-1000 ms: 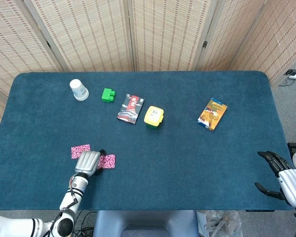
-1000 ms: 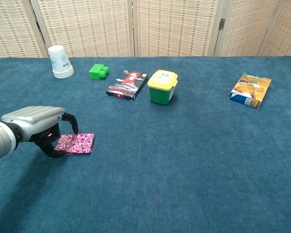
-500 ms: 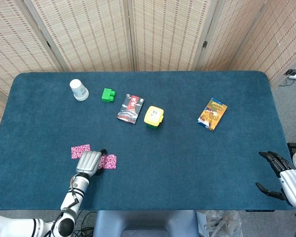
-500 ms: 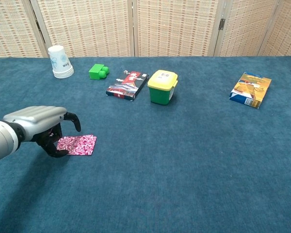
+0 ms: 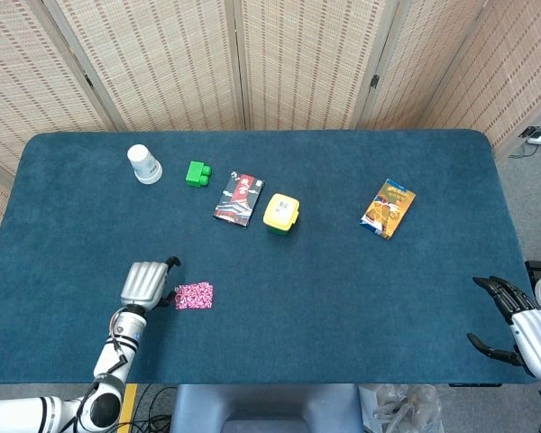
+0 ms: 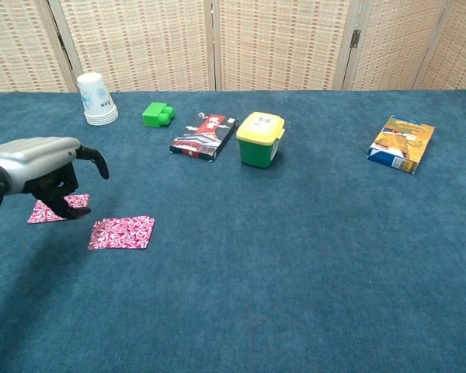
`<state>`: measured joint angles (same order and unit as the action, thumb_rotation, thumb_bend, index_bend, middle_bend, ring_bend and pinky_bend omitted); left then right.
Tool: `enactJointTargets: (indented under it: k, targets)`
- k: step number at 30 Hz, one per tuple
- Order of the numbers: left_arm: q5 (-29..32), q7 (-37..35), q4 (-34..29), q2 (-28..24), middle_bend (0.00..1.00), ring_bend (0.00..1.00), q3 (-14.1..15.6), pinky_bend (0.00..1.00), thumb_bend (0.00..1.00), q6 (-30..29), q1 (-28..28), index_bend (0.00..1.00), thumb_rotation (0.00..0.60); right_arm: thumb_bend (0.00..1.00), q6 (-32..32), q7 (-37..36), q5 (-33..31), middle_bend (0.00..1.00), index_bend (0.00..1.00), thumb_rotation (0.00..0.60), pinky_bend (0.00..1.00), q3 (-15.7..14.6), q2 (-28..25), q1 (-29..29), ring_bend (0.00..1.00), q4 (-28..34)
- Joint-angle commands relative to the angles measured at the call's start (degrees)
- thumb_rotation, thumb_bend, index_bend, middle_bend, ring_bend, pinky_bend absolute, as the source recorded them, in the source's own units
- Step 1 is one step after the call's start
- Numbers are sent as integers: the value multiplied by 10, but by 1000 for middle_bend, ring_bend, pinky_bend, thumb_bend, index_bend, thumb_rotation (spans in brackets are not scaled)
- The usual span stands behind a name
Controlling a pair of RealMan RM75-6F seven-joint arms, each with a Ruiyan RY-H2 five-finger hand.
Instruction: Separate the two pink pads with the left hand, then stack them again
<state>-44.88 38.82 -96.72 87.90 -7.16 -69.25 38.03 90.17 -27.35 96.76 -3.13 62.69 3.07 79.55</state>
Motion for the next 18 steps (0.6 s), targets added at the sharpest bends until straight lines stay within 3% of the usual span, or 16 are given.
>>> enactJointTargets:
  k: [1, 10, 18]
  targets:
    - [13, -10, 23, -8, 970, 952, -2, 1000, 334, 12, -5, 329, 600, 277, 0, 1, 1, 190, 97, 600, 165, 0, 0, 1, 103, 0]
    - [26, -22, 98, 12, 970, 952, 7, 1000, 334, 38, -12, 298, 600, 277, -3, 5, 2, 190, 97, 600, 165, 0, 0, 3, 103, 4]
    - [33, -28, 128, 24, 970, 952, 2, 1000, 334, 57, -10, 257, 600, 277, -5, 9, -1, 189, 97, 600, 165, -1, -1, 2, 103, 8]
